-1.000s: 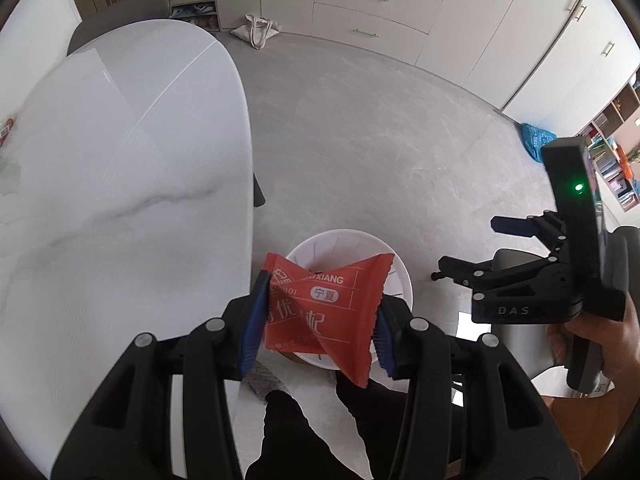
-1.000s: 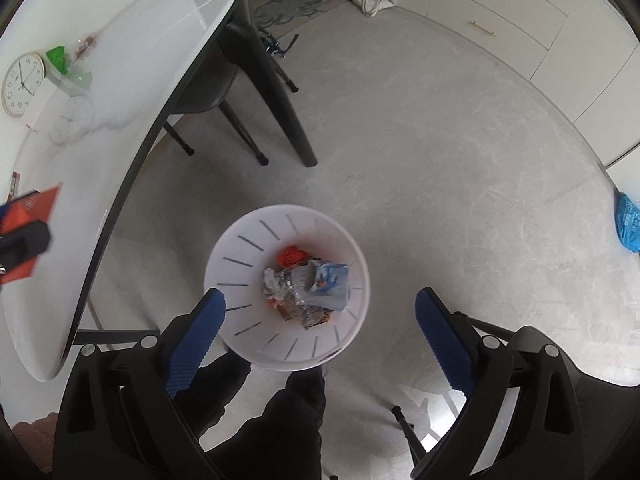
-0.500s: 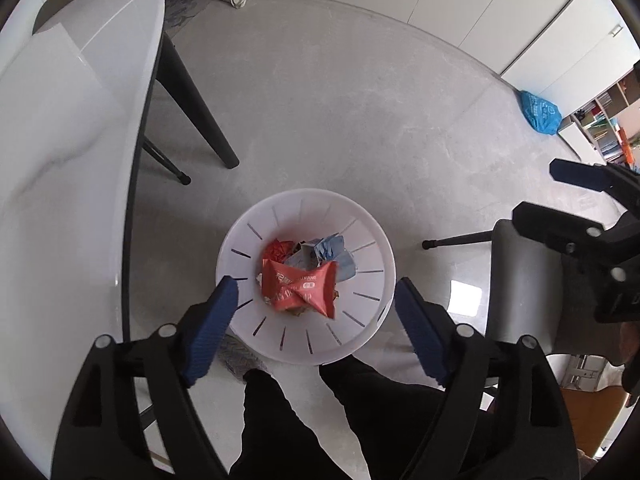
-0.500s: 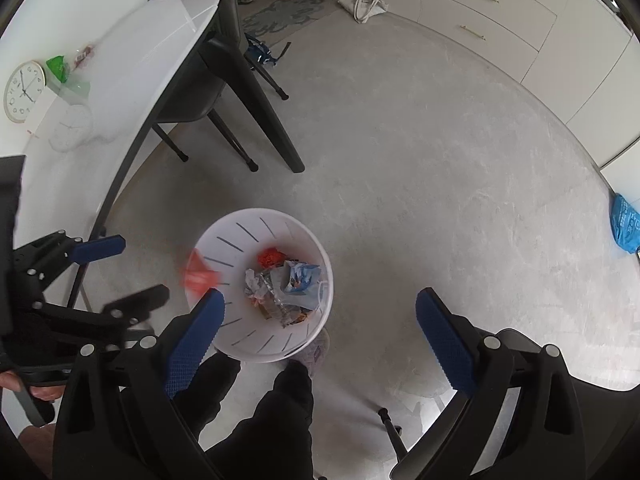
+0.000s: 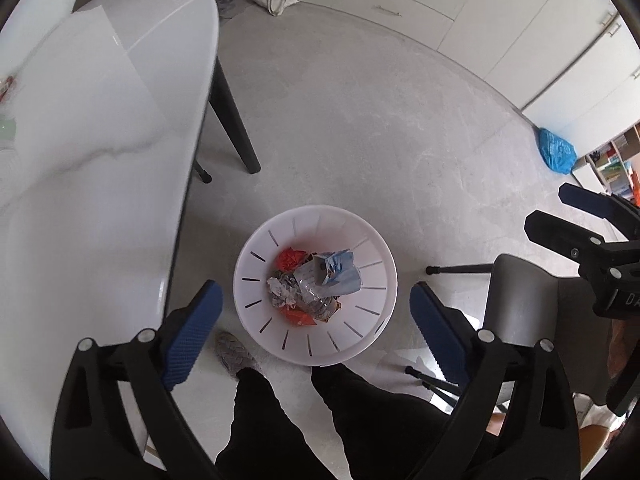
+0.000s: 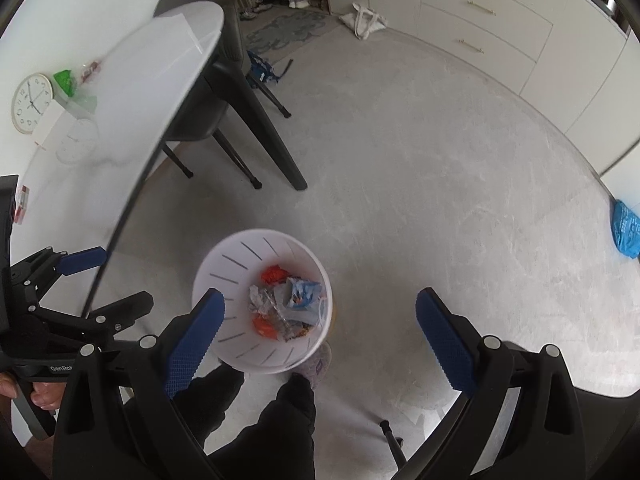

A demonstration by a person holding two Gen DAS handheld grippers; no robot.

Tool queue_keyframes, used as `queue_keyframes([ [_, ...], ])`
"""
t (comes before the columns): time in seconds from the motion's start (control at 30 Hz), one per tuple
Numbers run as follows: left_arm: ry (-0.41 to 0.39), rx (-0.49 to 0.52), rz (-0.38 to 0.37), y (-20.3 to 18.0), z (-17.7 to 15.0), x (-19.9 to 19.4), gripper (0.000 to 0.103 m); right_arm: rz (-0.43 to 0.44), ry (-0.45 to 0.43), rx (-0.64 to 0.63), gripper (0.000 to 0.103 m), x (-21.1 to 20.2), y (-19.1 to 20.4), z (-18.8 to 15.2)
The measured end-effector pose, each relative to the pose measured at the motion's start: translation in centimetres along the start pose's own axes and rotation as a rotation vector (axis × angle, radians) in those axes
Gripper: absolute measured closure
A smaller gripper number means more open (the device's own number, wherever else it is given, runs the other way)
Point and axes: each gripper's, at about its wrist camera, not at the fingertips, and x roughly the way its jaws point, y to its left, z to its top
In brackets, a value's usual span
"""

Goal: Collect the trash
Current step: 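Move left tool back to the table toward the red-and-white medicine box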

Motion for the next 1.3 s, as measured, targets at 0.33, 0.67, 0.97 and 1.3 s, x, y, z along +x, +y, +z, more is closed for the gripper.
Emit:
queue_keyframes([
  [0.33,-0.213,-0.194,0.12,5.2,1.1,-10.5,0.008,0.042,-0.186,-0.181,0.003,-6.5,6.3,4.7],
  [0.67,-0.309,-0.542,0.264,18.1,-1.8,-16.9,0.008,0.231,-0.214,-0.357,0.003,-6.6,17.7,9.4],
  [0.97,-0.309,-0.801,0.421,38.1,-9.5,-20.2,0.008,0.347,-0.161,-0.518,0.003,-3.8,34.9,11.9],
  [1.3,-0.267,-0.948,0.452,67.1,-16.6,-21.3,0.008,0.421,-0.121,-0.512,0.003,1.4,57.4,14.7],
])
